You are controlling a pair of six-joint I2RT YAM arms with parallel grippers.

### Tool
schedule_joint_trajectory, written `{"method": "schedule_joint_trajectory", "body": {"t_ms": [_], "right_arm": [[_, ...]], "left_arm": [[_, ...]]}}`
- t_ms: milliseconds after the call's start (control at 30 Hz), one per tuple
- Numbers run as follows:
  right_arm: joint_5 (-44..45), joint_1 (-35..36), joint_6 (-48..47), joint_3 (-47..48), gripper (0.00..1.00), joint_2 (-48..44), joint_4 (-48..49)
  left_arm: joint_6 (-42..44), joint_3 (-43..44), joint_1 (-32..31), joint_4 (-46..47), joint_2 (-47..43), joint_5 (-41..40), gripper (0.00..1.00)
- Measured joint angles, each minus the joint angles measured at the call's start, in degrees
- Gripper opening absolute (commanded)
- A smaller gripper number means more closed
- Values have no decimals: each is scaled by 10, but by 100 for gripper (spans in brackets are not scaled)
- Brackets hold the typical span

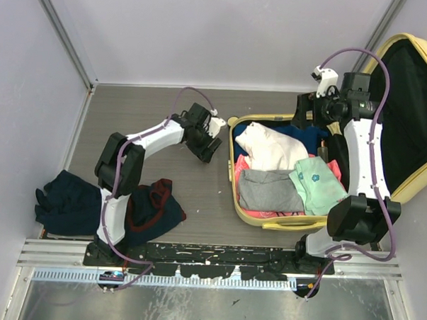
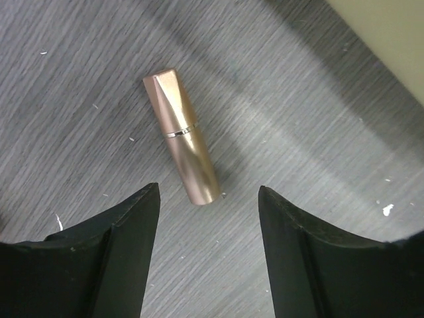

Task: Pack the luggage

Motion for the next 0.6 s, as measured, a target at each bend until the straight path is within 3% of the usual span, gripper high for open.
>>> {"method": "schedule_joint_trajectory", "body": {"t_ms": [167,433,600], "right_arm": [[-18,29,40,-9,89,-21,14],[-42,38,90,-32,84,-46,42],[-68,40,144,-66,81,-73,90]], "left_arm": [[3,10,-12,1,30,-33,50],[-3,18,-20,5,42,-81,12],[-41,4,-1,9,26,-53,0]]}}
